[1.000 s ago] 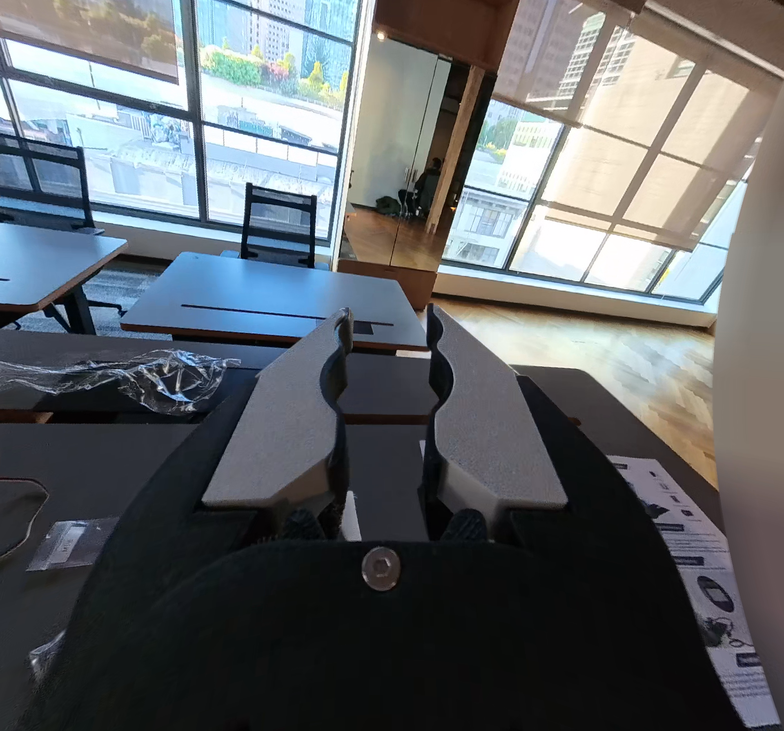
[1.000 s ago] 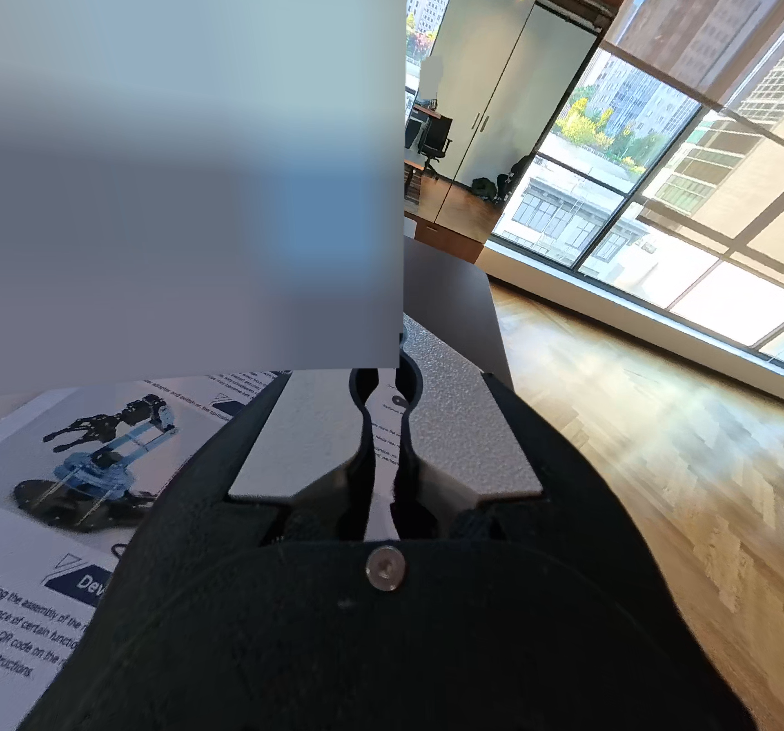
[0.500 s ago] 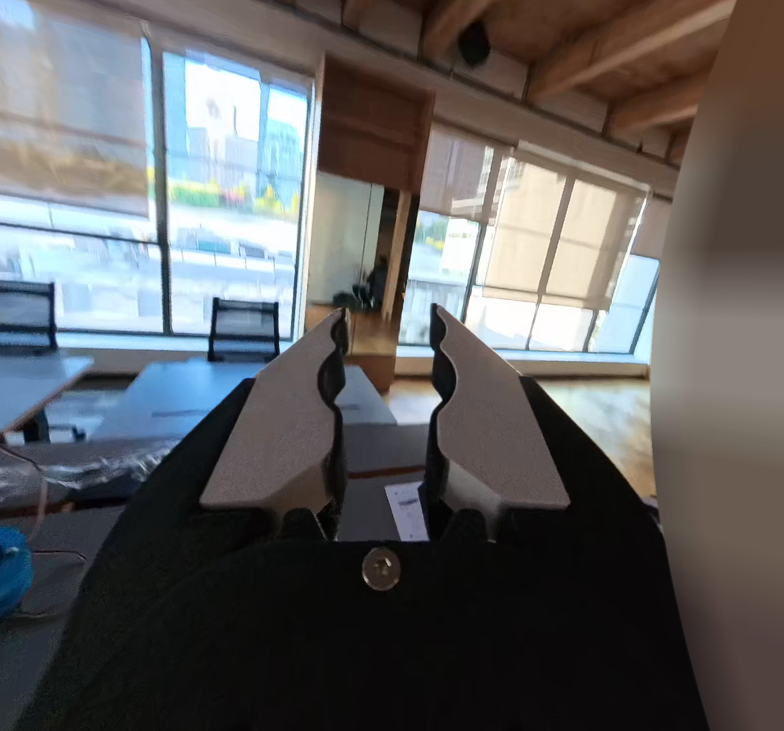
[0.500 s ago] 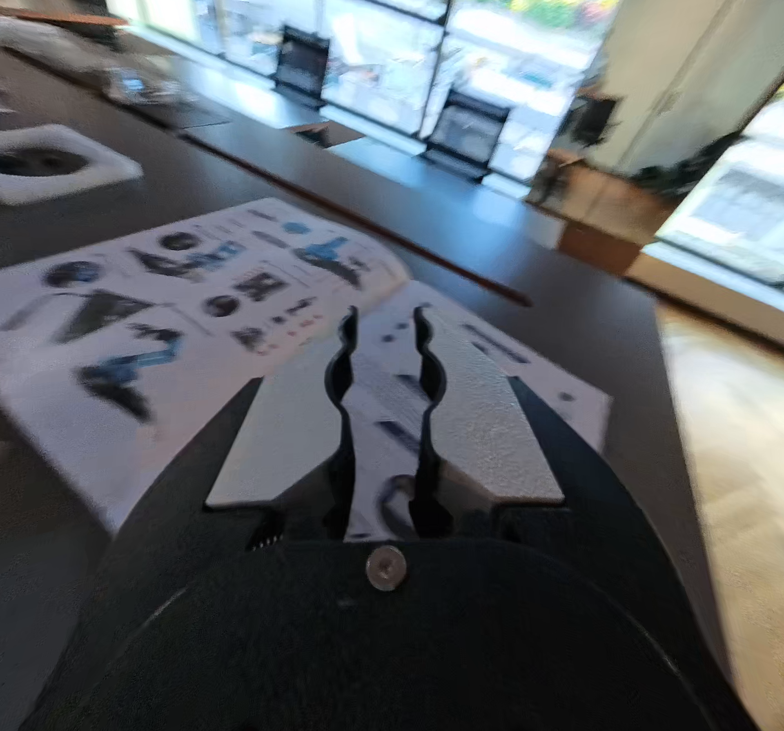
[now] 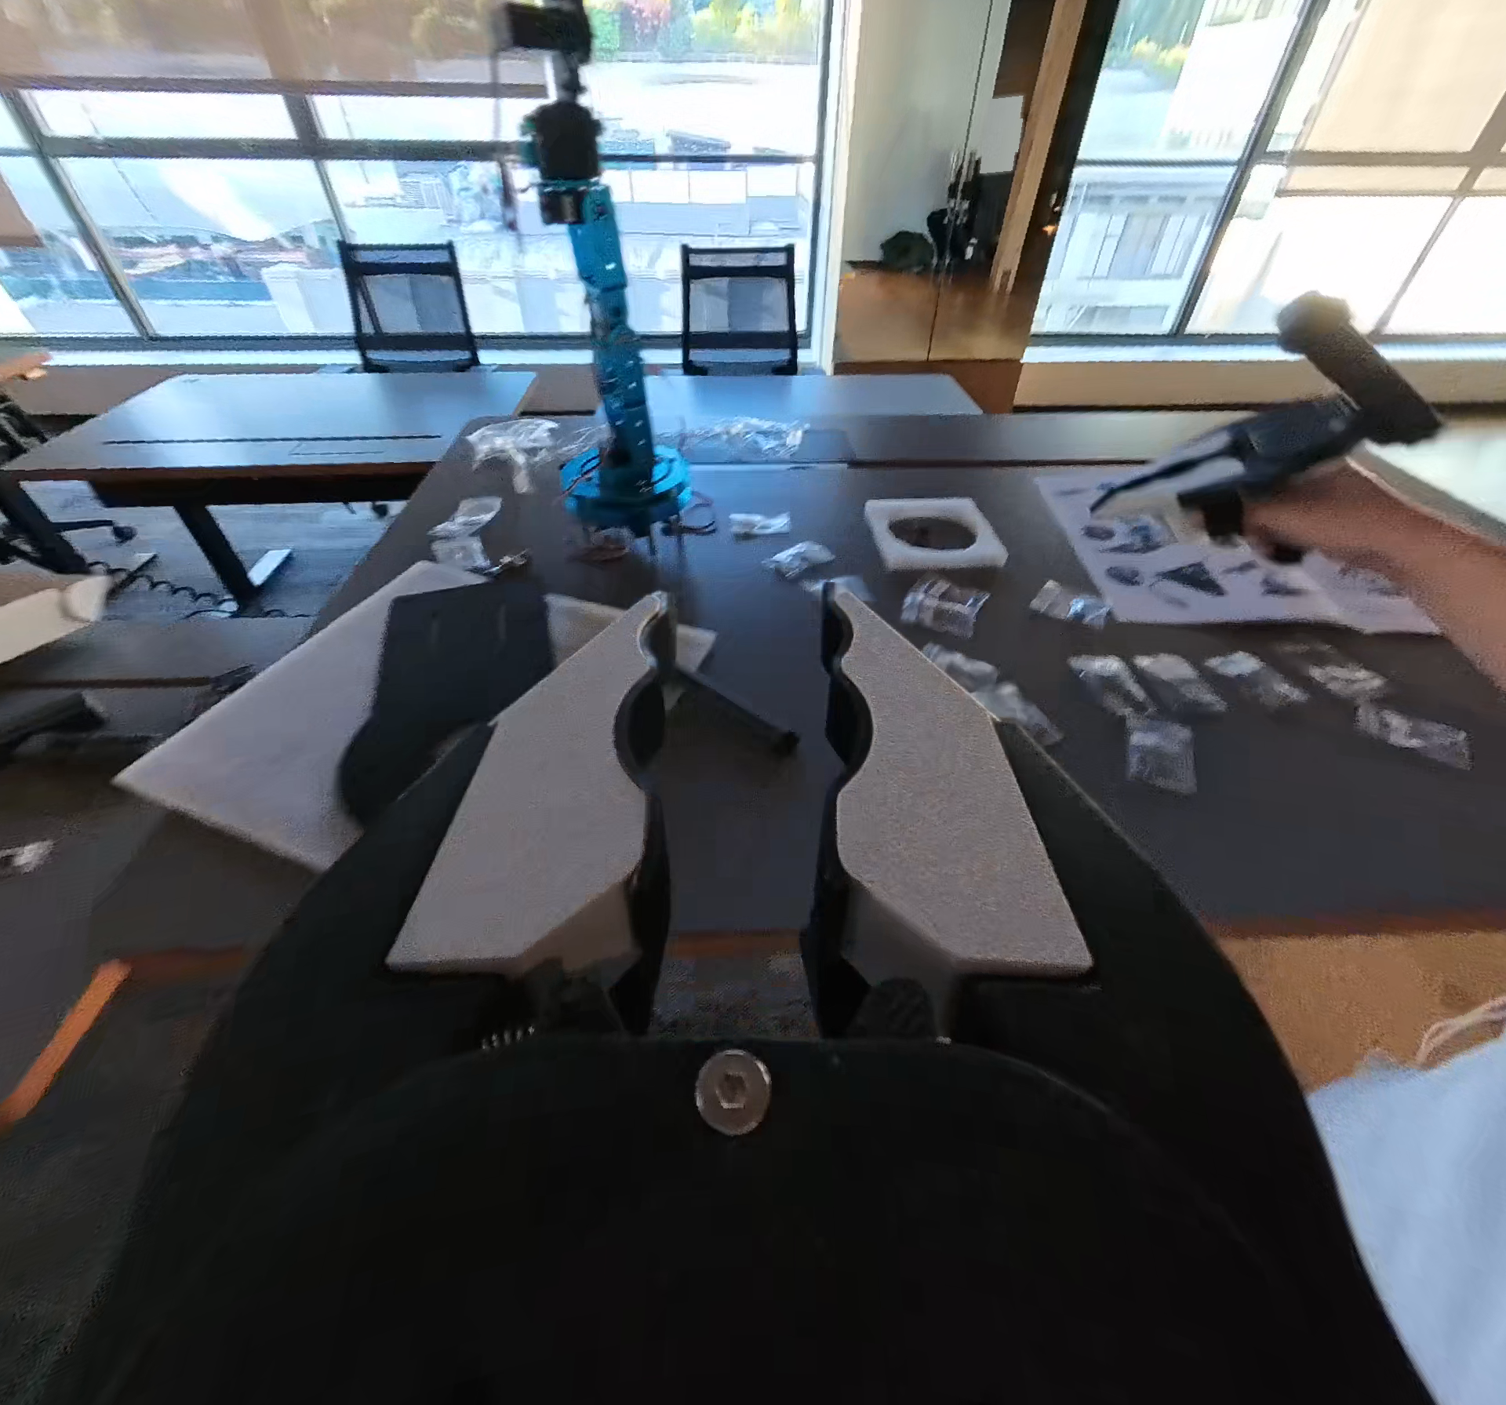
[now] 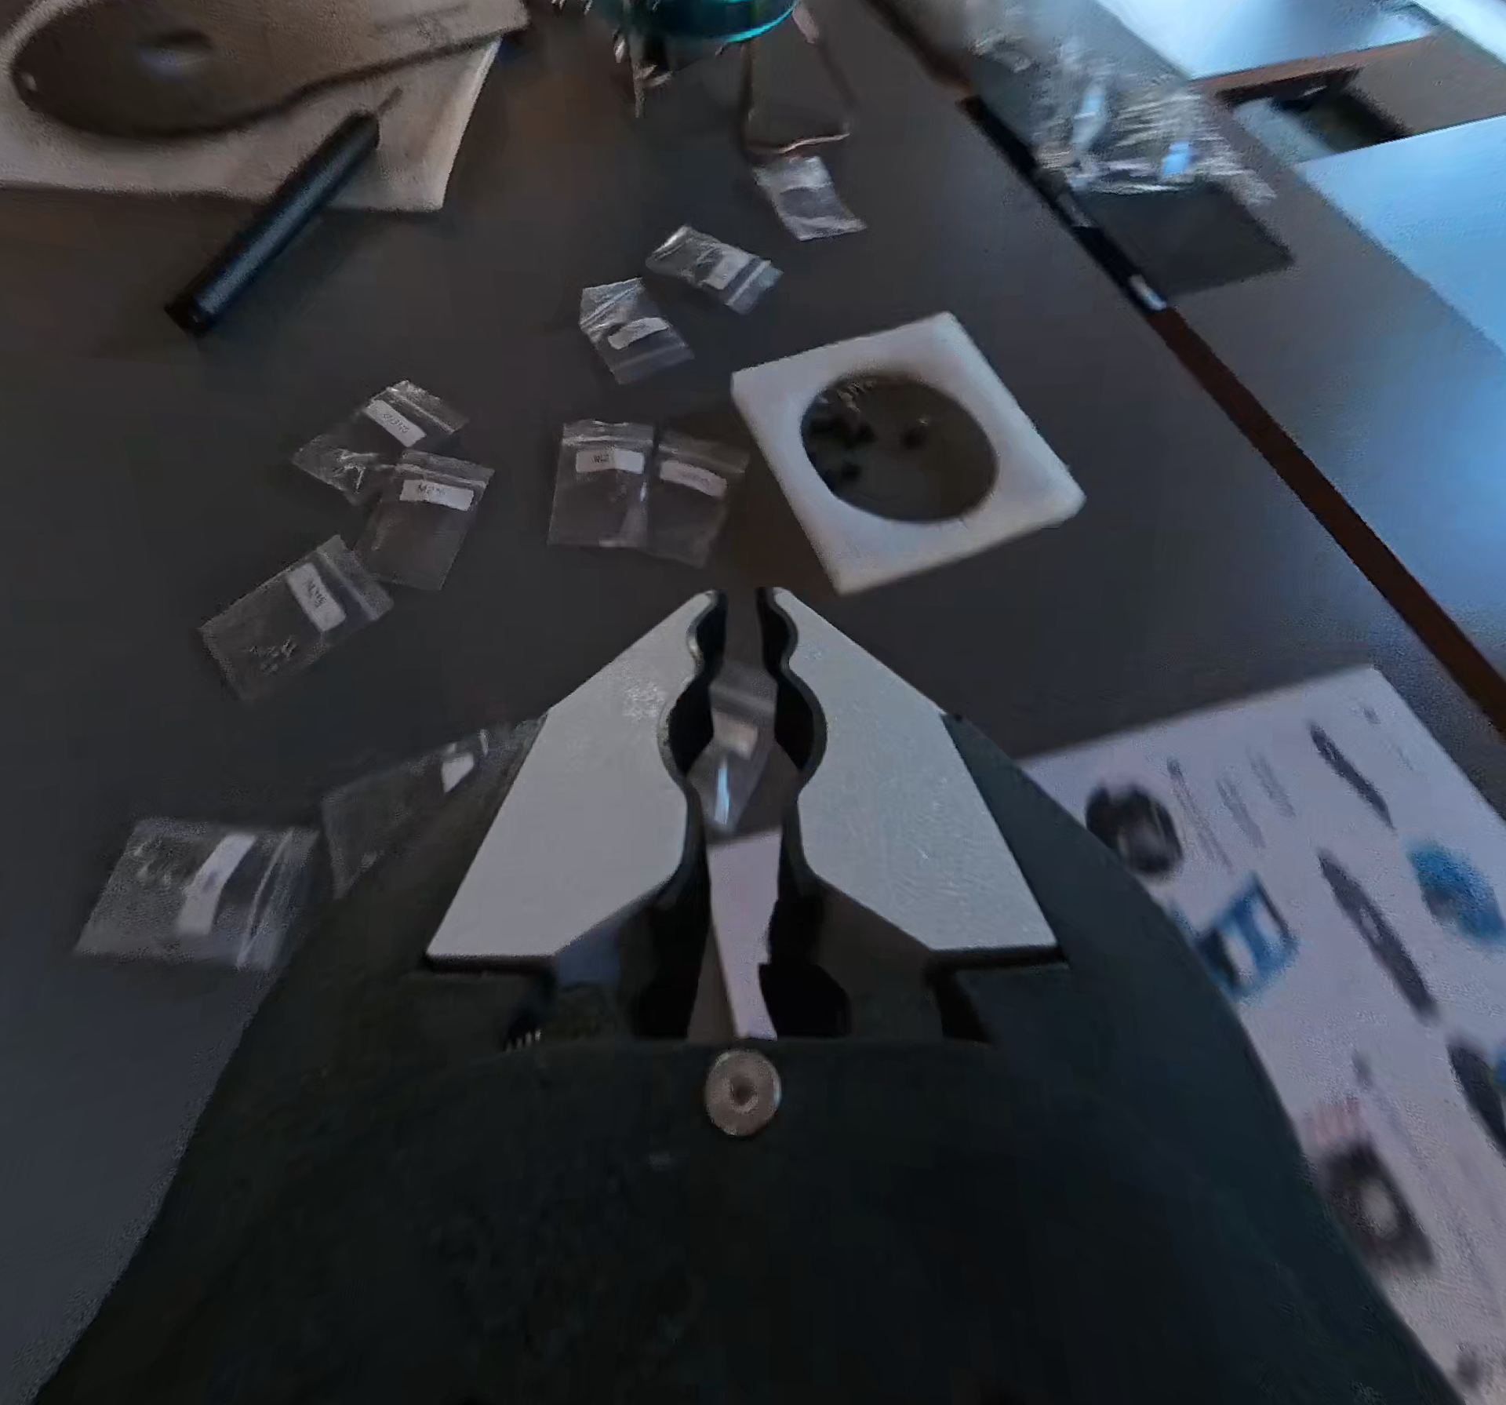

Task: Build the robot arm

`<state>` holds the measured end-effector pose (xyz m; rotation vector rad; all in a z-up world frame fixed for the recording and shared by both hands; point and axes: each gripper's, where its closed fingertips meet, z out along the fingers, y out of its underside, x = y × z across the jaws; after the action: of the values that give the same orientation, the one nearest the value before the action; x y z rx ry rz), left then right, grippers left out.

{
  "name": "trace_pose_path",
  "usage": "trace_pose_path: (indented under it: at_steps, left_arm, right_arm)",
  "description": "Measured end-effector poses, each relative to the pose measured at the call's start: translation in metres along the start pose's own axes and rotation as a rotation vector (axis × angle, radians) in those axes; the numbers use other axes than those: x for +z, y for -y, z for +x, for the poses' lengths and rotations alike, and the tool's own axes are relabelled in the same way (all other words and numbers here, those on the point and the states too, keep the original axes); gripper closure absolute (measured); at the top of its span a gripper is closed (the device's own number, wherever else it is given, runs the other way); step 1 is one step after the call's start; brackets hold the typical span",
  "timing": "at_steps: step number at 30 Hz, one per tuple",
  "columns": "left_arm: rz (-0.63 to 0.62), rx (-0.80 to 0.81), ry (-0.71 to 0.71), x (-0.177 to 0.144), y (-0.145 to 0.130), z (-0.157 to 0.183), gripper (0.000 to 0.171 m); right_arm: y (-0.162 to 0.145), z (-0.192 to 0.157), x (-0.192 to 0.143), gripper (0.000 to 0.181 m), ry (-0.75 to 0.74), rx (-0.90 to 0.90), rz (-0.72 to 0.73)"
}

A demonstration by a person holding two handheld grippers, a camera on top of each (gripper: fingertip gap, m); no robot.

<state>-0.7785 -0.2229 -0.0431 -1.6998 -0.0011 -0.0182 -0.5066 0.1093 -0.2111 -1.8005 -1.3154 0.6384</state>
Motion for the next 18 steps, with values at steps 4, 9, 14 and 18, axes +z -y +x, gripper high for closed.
trace_pose_path:
  at_steps: [4, 9, 14, 18]
  left_arm:
    - [-0.02, 0.047, 0.087, -0.053, -0.016, -0.045, 0.139]
    - [-0.061, -0.023, 0.182, -0.08, -0.029, -0.087, 0.137]
    - [-0.022, -0.036, 0.258, -0.08, -0.015, -0.104, 0.138]
    - [-0.035, -0.057, 0.25, -0.059, -0.012, -0.096, 0.138]
  right_arm:
    - [0.024, 0.01, 0.075, 0.179, 0.061, -0.216, -0.163]
    - [0.027, 0.044, 0.131, 0.175, 0.081, -0.413, -0.412]
    - [0.026, 0.083, 0.149, 0.175, 0.104, -0.417, -0.549]
    - [0.011, 0.082, 0.155, 0.17, 0.194, -0.417, -0.598]
